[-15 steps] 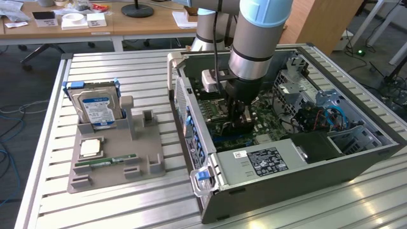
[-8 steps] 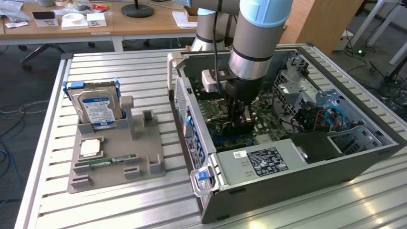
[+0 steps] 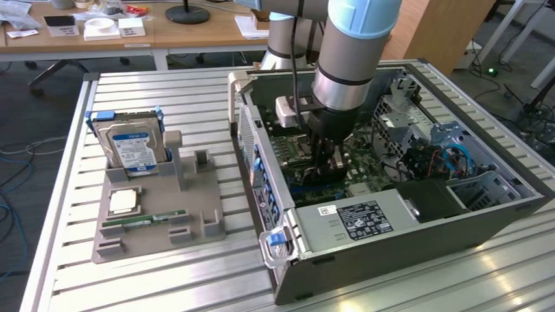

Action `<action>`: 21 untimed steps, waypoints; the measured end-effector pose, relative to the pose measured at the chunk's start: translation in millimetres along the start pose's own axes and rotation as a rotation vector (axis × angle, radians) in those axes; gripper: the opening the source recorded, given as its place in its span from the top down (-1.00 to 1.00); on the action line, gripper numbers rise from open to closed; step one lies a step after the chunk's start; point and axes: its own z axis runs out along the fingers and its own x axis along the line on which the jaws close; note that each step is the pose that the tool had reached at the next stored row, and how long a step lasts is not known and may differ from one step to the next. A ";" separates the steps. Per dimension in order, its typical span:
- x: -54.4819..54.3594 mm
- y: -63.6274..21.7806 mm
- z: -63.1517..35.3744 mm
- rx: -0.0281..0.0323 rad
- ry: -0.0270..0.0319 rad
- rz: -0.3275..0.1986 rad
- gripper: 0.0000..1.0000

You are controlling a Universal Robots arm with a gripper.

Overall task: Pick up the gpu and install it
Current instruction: 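Insert the gpu into the slot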

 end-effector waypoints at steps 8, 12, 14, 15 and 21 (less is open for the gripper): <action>-1.0 -0.1 0.1 0.0000 0.0003 0.000 0.49; -1.5 0.1 0.1 -0.0002 -0.0011 0.000 0.49; -1.0 0.3 0.6 -0.0002 -0.0058 0.000 0.49; 0.0 0.8 1.0 -0.0001 -0.0102 0.000 0.49; 0.6 2.1 1.9 -0.0001 -0.0139 0.000 0.49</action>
